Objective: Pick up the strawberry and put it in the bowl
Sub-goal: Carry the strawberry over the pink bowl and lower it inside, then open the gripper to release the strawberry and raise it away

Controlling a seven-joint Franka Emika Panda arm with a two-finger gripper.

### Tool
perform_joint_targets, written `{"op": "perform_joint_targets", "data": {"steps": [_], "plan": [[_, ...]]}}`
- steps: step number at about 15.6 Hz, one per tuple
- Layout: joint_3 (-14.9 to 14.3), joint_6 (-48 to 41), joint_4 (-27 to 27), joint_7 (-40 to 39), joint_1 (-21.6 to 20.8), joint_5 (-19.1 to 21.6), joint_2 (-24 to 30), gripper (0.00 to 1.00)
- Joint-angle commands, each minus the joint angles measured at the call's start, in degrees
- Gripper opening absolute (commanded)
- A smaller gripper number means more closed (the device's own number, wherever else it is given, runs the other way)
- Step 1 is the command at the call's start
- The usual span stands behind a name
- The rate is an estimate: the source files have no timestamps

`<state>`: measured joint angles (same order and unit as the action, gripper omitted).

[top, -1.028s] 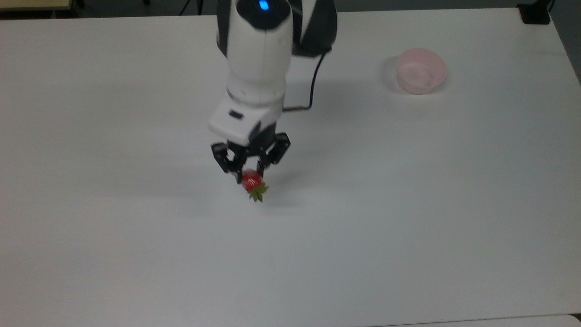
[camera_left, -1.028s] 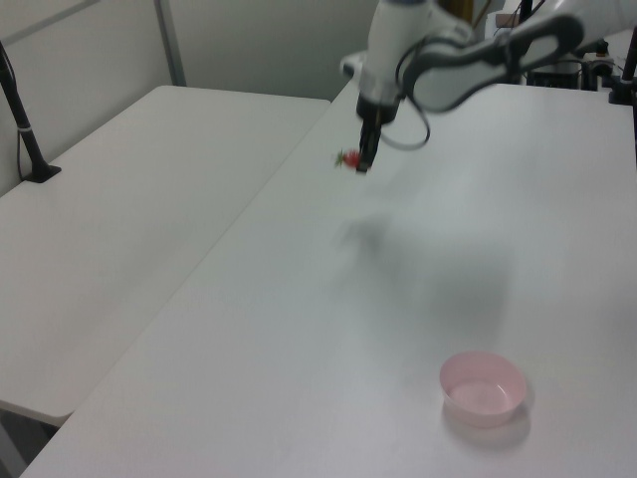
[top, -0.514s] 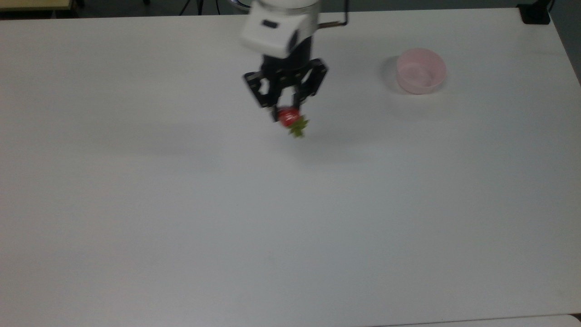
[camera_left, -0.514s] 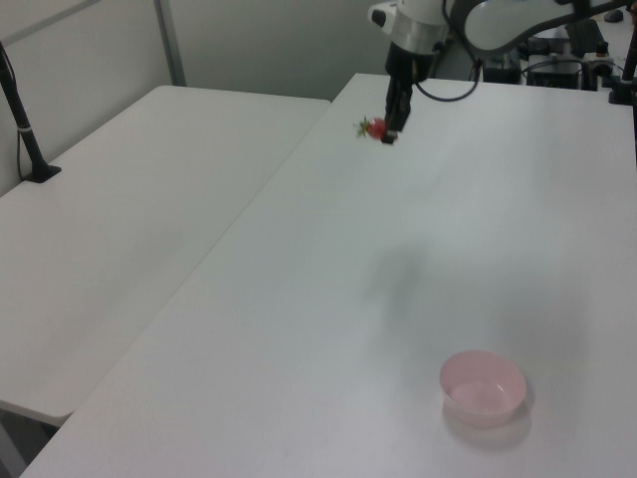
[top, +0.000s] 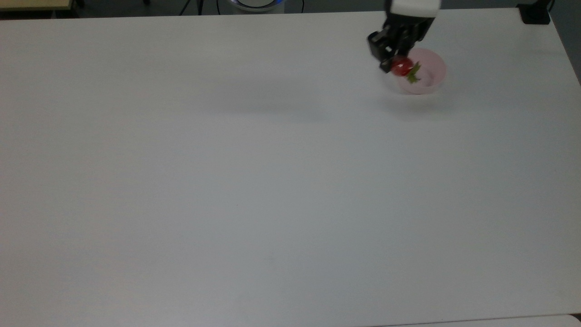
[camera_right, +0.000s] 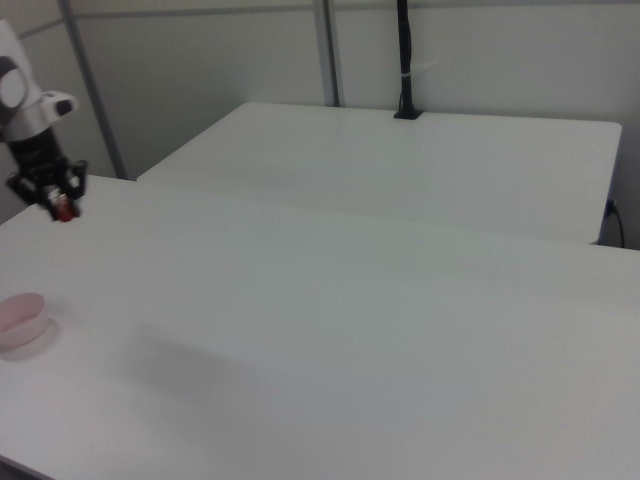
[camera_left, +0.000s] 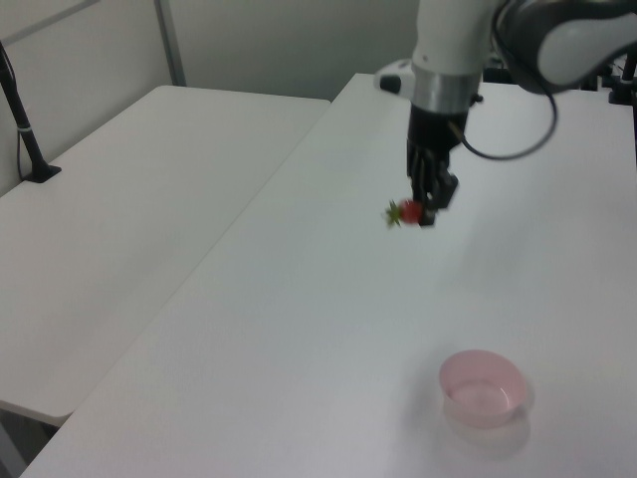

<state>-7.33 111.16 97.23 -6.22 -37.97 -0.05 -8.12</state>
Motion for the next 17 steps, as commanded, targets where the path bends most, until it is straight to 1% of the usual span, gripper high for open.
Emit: {"op": "perform_joint_targets", "data": {"steps": [1,3,6,9,10,11,12,15,17], "plan": [[1.44,-0.07,1.73,4.37,-5.79,0.76,-2.41,0.32],[1.71,0.02,1.73,4.73,-8.25,0.58,-5.57,0.32],[2.67,0.28,1.64,5.08,-9.76,0.05,-9.88,0.32],[3.9,1.68,1.56,6.48,-10.19,-1.0,-13.4,0.39],[4.17,1.95,1.64,7.1,-10.2,-1.44,-13.93,0.47],[4.26,1.95,1.64,8.06,-10.11,-1.44,-13.94,0.68],[4.17,1.61,1.64,9.46,-9.94,-1.44,-13.76,1.0],[4.26,0.29,1.64,10.97,-8.97,-1.44,-11.22,1.0],[4.78,-3.65,1.21,14.03,-6.96,-1.44,-8.15,1.0]]}}
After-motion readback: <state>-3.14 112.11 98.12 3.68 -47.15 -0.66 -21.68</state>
